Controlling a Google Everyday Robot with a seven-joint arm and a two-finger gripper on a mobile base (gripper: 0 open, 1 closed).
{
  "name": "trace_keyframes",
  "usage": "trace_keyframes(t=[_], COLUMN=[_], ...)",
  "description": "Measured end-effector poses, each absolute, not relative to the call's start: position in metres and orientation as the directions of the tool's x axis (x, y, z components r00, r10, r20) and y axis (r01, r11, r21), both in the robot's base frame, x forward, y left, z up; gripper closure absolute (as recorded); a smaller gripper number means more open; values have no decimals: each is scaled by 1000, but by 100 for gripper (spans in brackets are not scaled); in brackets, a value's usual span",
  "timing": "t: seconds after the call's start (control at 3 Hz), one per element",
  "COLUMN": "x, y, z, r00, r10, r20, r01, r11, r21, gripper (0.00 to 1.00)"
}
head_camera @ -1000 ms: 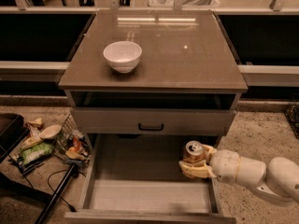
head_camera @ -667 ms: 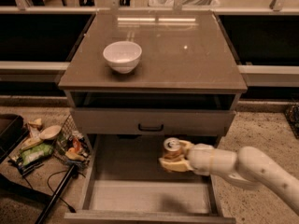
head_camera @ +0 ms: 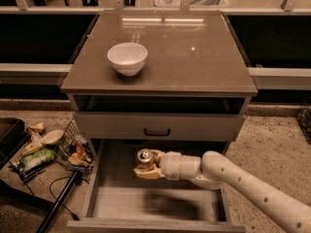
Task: Place orange can into middle drawer
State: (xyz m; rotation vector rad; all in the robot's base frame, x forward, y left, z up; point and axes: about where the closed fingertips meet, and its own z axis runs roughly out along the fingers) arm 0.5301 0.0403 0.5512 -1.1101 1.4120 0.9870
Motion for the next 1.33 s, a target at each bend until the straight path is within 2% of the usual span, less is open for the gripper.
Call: trace_keyframes(t=[0.67,1.0,1.33], x=[523,522,522], y=[95,96,98], z=[461,460,460], r00=[-30,-32,-32], r10=[-24,-22,-20], r20=[-999,-999,-999], r01=[-979,-979,-979], r11=[204,203,200], r21=[25,27,28], gripper=[100,100,82])
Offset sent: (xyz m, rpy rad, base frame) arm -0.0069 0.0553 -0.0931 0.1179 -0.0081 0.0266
